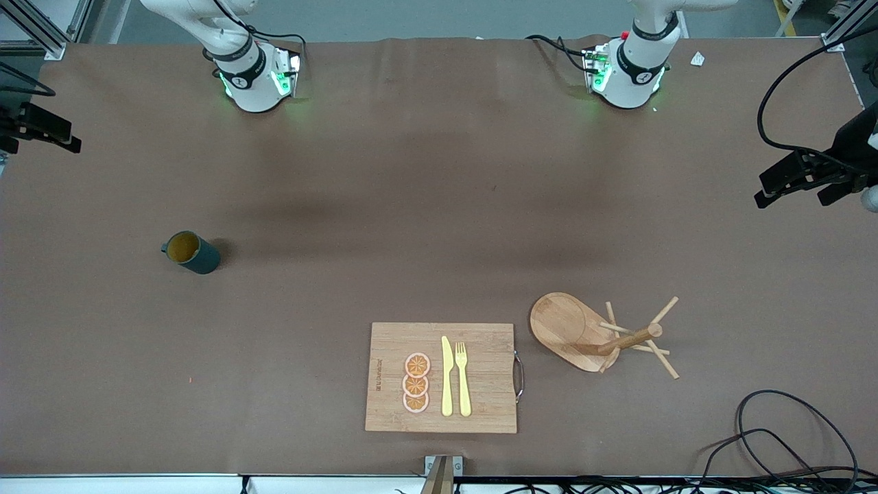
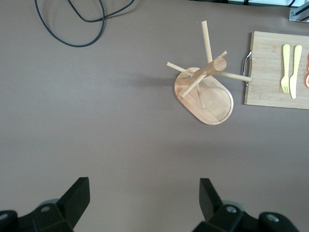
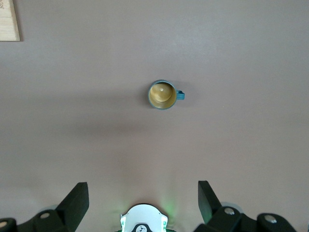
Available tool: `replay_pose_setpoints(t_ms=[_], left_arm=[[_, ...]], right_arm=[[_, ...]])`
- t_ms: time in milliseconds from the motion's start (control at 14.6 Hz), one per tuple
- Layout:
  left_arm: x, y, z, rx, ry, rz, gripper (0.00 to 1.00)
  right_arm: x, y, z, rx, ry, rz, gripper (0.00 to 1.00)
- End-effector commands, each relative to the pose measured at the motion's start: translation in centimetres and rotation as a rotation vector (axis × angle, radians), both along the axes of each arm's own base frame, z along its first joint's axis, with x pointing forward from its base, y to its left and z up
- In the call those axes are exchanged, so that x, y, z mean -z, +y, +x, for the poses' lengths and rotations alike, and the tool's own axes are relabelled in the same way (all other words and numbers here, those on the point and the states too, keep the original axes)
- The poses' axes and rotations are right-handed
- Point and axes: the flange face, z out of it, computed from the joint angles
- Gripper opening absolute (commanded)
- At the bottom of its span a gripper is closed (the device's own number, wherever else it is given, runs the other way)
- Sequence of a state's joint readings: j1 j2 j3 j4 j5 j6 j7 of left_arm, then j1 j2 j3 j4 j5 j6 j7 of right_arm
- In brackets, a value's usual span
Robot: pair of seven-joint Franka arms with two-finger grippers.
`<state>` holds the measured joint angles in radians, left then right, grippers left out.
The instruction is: Transfer cup from left to right arm and place
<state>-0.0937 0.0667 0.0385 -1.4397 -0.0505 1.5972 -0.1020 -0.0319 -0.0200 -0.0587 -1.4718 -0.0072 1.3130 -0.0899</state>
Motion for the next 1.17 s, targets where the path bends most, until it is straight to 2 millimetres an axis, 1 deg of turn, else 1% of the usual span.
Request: replay_pose_setpoints(t_ms=[0,274,617,755,823,1097], left_arm=[[-0.5,-0.3,0.3,0.005,-0.011,0.009,1.00],[-0.5,-0.3,0.3,0.005,-0.011,0.009,1.00],[-0.5,-0.2,0.3,0.003,-0.011,0.009,1.00],[-0.5,-0.2,0.3,0.003,-0.011,0.009,1.00],[-0.2,-0.2,0.4,0.005,-0.007,0.009,1.00],[-0.2,-0.2,0.4,0.006,-0.007,0.009,1.00]], right_arm=[[-0.5,0.4,-2.2,-0.002,-0.031,0.011,1.00],[-1.8,0.9,-3.3,-0.016,-0.056,0.001,1.00],[-1.8,1.0,-3.1,-0.020,-0.061,0.002,1.00],[-2.1,1.1,-3.0,-0.020,-0.074,0.007,1.00],[-2.1,1.1,-3.0,-0.019,-0.077,0.010,1.00],[-2.0,0.6,-3.0,-0.007,-0.076,0.013,1.00]])
